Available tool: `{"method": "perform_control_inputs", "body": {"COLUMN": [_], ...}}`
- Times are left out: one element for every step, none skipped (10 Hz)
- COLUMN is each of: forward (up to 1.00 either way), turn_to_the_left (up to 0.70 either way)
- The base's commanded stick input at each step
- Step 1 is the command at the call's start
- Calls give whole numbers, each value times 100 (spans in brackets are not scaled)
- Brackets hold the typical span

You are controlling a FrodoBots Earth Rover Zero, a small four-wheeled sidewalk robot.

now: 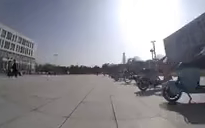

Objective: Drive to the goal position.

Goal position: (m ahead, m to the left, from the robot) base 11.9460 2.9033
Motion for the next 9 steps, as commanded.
{"method": "perform_control_inputs", "body": {"forward": [50,50,50,50,50,50,50,50,50], "turn_to_the_left": [0,0,0,9,18,3,1,6,47]}}
